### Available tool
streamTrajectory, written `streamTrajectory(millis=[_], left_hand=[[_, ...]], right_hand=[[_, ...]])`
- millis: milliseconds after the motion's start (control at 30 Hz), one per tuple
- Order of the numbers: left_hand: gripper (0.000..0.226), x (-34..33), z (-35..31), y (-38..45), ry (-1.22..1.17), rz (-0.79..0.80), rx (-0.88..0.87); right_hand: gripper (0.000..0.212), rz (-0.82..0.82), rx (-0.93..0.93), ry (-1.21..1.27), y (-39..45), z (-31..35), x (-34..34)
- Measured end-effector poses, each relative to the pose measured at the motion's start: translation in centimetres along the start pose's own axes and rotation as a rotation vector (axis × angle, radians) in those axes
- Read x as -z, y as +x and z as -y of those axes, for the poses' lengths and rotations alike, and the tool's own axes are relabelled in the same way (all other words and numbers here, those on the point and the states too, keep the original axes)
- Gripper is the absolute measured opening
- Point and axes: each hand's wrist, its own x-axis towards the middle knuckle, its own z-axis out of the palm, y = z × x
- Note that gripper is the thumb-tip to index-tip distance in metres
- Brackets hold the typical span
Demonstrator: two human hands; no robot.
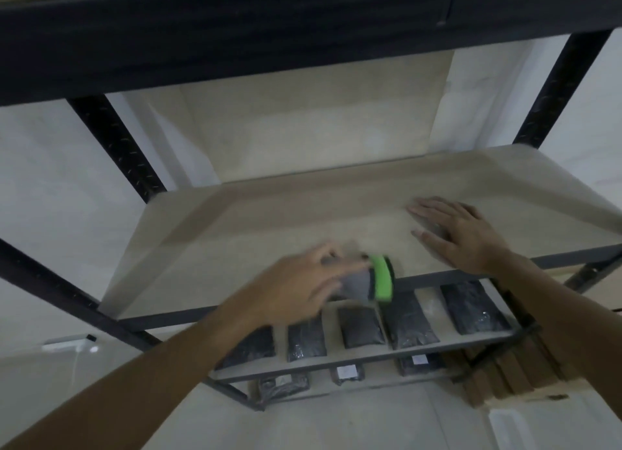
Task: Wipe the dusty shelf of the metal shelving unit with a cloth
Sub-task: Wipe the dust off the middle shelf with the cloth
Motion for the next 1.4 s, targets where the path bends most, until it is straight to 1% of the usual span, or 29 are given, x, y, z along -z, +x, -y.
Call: streamTrajectory(millis=[67,133,200,267,367,400,467,567,633,767,867,933,1000,1033,1100,1167,1200,1267,1333,1400], left_hand=[[0.050,1.7,2.7,1.3,-0.034,-0.102,0.090],[0.054,2.8,5.7,3.0,-0.099,-0.178,0.177],[0.059,3.0,8.4,5.4,-0.099,-0.197,0.276],[0.058,3.2,10.3,8.2,-0.062,-0.206,0.381],[0.065,3.5,12.5,12.1,-0.032,-0.259,0.508],[0.063,3.4,13.4,13.3,-0.027,-0.277,0.560],[0.055,2.7,14.2,15.3,-0.031,-0.324,0.610],[0.051,1.1,13.8,16.9,-0.026,-0.368,0.596],[0.044,0.2,13.8,17.0,0.042,-0.377,0.588],[0.046,-0.3,12.1,17.0,0.122,-0.298,0.600],[0.044,-1.7,7.5,16.8,0.096,-0.259,0.490],[0.042,-3.0,4.6,16.4,0.051,-0.186,0.385],[0.040,-3.5,3.4,15.9,0.012,-0.152,0.295],[0.039,-3.2,3.3,15.9,0.004,-0.165,0.284],[0.040,-1.7,4.8,16.3,0.029,-0.268,0.312],[0.042,-0.3,7.5,17.4,0.085,-0.380,0.391],[0.044,0.2,8.9,18.1,0.115,-0.401,0.442],[0.046,0.1,10.9,19.3,0.162,-0.351,0.518],[0.046,-1.1,11.5,20.1,0.177,-0.301,0.560],[0.043,-2.1,10.3,20.2,0.176,-0.299,0.539]], right_hand=[[0.063,0.007,-0.007,0.005,-0.1,0.2,0.1],[0.067,0.021,-0.018,0.014,-0.1,0.3,0.3],[0.071,0.058,0.000,0.025,0.0,0.0,0.7],[0.072,0.091,0.035,0.040,0.2,-1.1,1.1],[0.072,0.084,0.034,0.024,0.6,-4.1,2.1],[0.073,0.087,0.030,0.017,0.7,-5.3,2.5],[0.075,0.099,0.026,0.024,0.6,-7.5,3.1],[0.073,0.111,0.039,0.037,0.1,-10.0,3.3],[0.070,0.112,0.054,0.027,-0.1,-10.8,3.1],[0.067,0.054,0.086,0.044,-0.5,-11.0,2.8],[0.067,0.045,0.102,0.053,-0.6,-11.0,2.9],[0.067,0.064,0.103,0.059,-0.7,-11.0,2.9],[0.068,0.064,0.110,0.050,-0.7,-11.1,2.9],[0.068,0.056,0.114,0.043,-0.6,-11.2,2.9],[0.067,0.049,0.117,0.032,-0.5,-11.3,2.8],[0.067,0.043,0.117,0.027,-0.5,-11.4,2.6],[0.067,0.038,0.116,0.025,-0.5,-11.4,2.5],[0.067,0.029,0.112,0.026,-0.5,-11.4,2.5],[0.066,0.035,0.105,0.029,-0.5,-11.3,2.6],[0.066,0.042,0.097,0.030,-0.5,-11.2,2.8]])
